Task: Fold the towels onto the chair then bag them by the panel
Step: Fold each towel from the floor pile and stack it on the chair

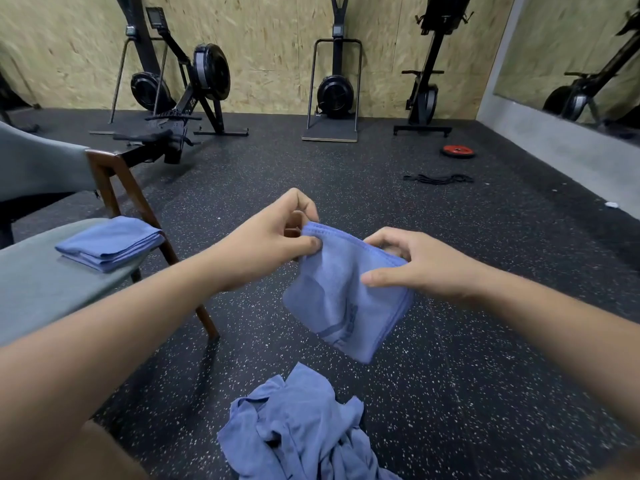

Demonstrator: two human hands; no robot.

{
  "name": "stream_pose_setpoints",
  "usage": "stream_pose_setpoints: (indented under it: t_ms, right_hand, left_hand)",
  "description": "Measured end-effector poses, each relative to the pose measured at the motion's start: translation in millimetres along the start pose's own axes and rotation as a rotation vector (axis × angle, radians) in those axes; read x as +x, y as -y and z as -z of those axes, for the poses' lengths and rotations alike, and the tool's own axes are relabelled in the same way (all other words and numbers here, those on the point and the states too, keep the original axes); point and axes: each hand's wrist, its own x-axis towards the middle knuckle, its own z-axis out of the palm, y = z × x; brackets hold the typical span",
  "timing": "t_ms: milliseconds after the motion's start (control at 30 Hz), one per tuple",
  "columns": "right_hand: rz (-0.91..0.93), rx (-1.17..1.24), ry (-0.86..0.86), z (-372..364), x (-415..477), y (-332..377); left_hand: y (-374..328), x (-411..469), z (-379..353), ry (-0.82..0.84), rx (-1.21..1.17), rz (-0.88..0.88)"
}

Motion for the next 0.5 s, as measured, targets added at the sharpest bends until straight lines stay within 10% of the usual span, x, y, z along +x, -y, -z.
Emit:
stream_pose_setpoints:
  t_ms: [500]
  right_hand:
    - [0.191, -0.213, -0.037, -15, 11, -6]
  left_hand:
    - [3, -4, -15, 0.084, -0.045, 0.037]
